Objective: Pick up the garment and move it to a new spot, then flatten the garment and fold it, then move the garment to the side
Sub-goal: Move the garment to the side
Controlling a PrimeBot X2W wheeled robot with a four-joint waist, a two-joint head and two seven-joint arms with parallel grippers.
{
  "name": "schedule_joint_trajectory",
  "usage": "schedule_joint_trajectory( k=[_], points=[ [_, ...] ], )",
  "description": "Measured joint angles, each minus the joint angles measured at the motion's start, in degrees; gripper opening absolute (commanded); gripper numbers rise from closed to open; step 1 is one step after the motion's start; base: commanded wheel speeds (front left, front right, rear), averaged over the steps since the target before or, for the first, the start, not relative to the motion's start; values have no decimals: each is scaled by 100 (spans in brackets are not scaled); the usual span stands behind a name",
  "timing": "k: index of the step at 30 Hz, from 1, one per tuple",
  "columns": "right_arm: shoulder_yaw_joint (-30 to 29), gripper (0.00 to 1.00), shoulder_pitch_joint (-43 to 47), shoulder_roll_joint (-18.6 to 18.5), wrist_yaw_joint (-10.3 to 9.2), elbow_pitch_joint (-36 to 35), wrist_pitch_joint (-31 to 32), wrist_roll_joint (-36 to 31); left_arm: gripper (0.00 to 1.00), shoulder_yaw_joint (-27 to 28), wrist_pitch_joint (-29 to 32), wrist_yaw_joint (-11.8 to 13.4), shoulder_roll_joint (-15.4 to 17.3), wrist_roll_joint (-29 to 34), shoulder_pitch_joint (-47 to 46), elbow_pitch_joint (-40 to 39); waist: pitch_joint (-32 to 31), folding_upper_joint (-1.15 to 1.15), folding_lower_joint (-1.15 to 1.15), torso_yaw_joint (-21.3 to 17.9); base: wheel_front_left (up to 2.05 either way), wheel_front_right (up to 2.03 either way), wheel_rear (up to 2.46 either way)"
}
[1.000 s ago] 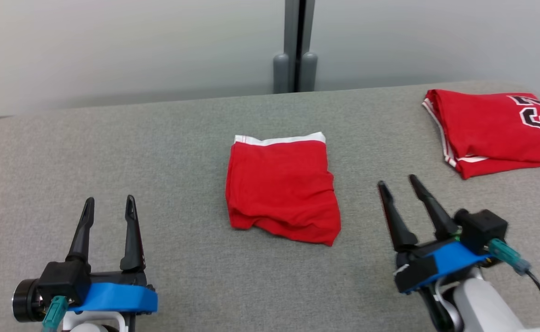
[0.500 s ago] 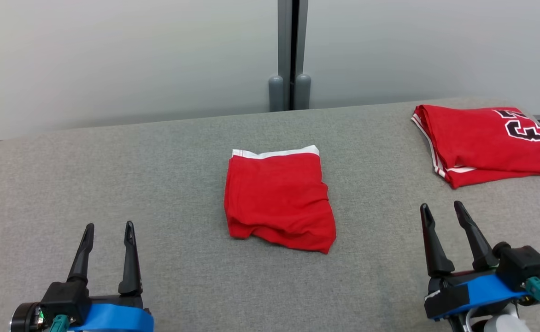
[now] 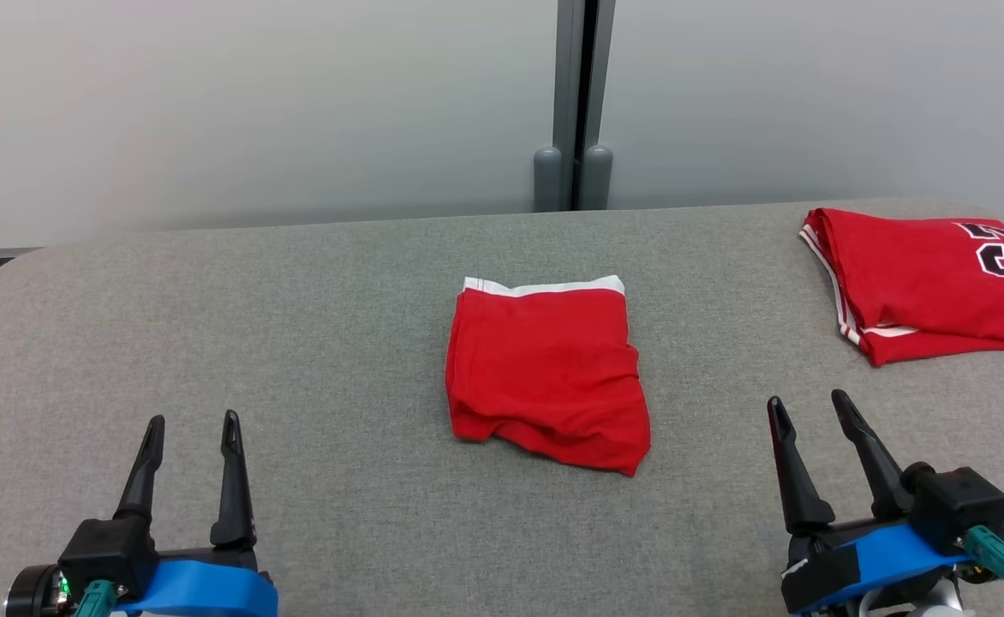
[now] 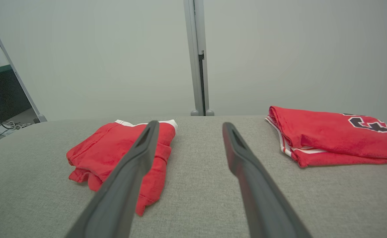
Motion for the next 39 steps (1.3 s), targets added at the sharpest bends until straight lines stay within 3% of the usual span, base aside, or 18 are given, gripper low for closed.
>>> schedule_joint_trajectory(
  k=[20, 30, 39],
  points=[
    [-122, 100, -57, 19, 0, 60, 167, 26, 100, -65, 138, 99, 33, -77, 59, -180, 96, 0, 0, 56, 0, 0, 0],
    [288, 100, -1714, 5, 0, 620, 584, -18, 100, -212, -22, 96, 35, -132, -290, -42, 468, 0, 1, 228, 0, 0, 0],
    [368, 100, -2655, -130, 0, 1795, 701, -76, 100, -385, -174, 82, -22, -174, -672, 153, 902, 0, 0, 583, 0, 0, 0]
  ],
)
